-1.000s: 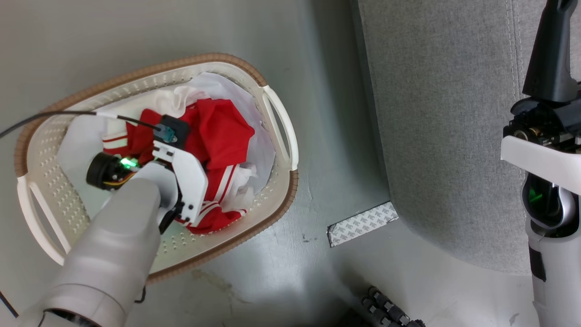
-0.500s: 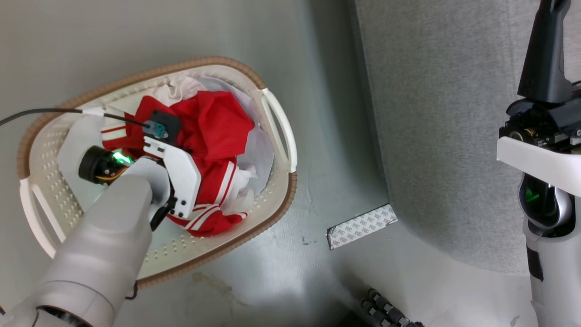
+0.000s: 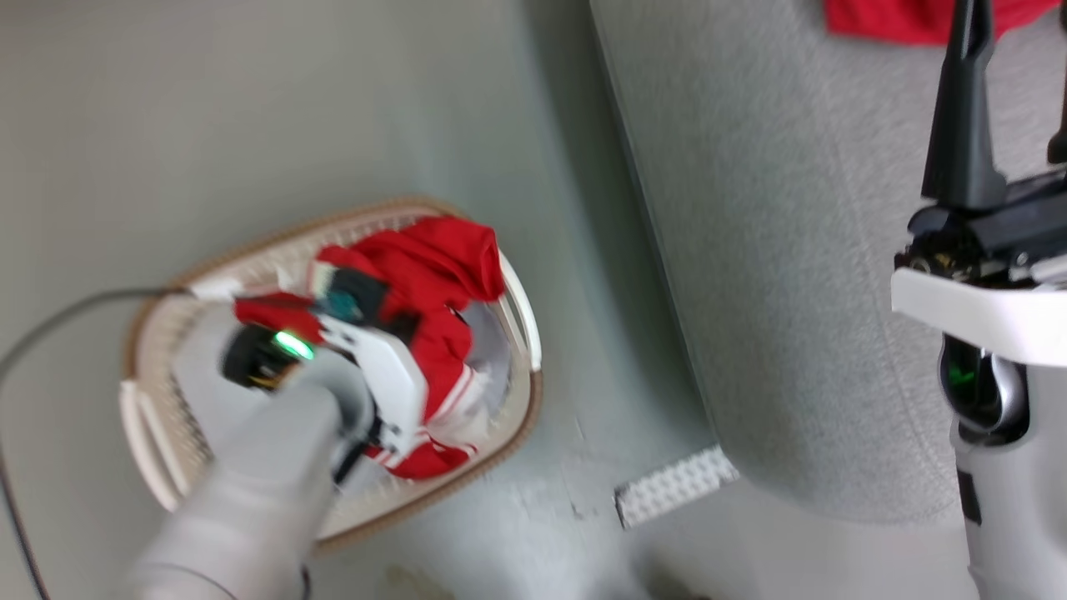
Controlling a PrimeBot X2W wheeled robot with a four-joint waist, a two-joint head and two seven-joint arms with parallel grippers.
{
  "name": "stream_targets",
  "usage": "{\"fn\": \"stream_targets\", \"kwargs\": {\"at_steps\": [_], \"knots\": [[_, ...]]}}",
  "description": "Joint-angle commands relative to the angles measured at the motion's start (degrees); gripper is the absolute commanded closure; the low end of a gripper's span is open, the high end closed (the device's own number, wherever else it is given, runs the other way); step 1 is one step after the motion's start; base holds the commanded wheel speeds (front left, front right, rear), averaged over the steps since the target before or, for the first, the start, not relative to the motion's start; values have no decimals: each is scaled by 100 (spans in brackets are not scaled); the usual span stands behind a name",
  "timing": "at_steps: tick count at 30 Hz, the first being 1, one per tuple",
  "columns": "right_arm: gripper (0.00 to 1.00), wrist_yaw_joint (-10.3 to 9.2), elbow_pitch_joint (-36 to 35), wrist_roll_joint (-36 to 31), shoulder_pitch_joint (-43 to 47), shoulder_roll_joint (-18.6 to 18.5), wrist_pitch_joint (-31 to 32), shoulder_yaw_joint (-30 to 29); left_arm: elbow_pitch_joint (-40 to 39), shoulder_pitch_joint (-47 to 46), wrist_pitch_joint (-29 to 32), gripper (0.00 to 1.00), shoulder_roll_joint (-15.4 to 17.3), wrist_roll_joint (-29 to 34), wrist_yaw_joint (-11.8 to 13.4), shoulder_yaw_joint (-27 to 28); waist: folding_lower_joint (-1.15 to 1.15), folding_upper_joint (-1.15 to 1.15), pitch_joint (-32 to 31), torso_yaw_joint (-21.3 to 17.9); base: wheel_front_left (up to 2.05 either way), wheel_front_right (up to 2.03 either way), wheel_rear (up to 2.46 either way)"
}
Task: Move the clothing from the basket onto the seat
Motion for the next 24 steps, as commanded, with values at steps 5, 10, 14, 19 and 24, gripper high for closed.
{"fn": "stream_targets", "kwargs": {"at_steps": [5, 10, 14, 19, 24], "knots": [[0, -15, 165, -195, 414, -65, 2, -140, -237, 518, -452, 100, -226, -313, 12, -261, 0, 0, -1209, 369, 0, 0, 0], [0, -15, 364, -151, 712, -238, 2, -117, -457, 840, -731, 100, -331, -613, 12, -384, 0, 0, -1908, 602, 0, 0, 0], [0, -15, 510, -62, 928, -345, 2, -101, -669, 998, -836, 100, -354, -735, 12, -460, 0, 0, -2362, 785, 0, 0, 0], [0, -15, 692, 30, 1213, -446, 2, -127, -957, 1139, -906, 100, -338, -829, 12, -436, 0, 0, -2888, 1039, 0, 0, 0], [0, -15, 866, 113, 1509, -545, 2, -82, -1397, 1248, -914, 100, -254, -742, 44, -240, 0, 0, -3369, 1261, 0, 0, 0]]}}
